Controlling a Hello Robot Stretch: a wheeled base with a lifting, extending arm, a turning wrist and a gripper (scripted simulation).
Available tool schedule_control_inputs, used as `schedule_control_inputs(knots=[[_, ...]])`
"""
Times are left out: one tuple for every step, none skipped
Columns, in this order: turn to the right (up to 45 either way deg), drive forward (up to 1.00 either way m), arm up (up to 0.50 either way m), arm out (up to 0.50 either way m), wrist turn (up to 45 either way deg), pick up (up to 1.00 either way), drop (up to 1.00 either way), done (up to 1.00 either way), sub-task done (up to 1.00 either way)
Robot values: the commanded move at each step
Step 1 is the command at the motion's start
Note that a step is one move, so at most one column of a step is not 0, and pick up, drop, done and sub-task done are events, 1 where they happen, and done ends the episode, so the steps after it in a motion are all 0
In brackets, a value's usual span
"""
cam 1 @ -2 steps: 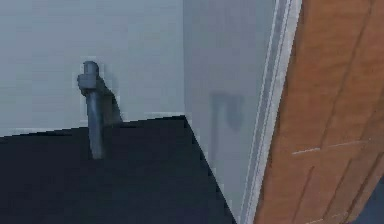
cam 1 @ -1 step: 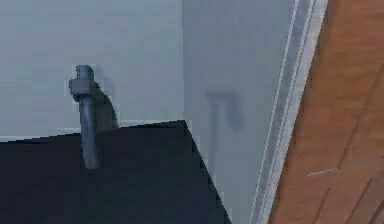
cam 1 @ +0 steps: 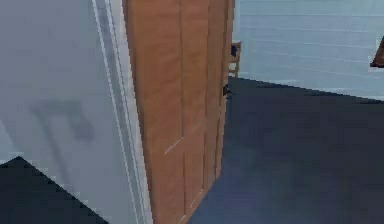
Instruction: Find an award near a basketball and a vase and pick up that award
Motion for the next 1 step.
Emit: schedule_control_inputs(knots=[[24.0, 0.0, 0.0, 0.0, 0.0, 0.0, 0.0, 0.0, 0.0]])
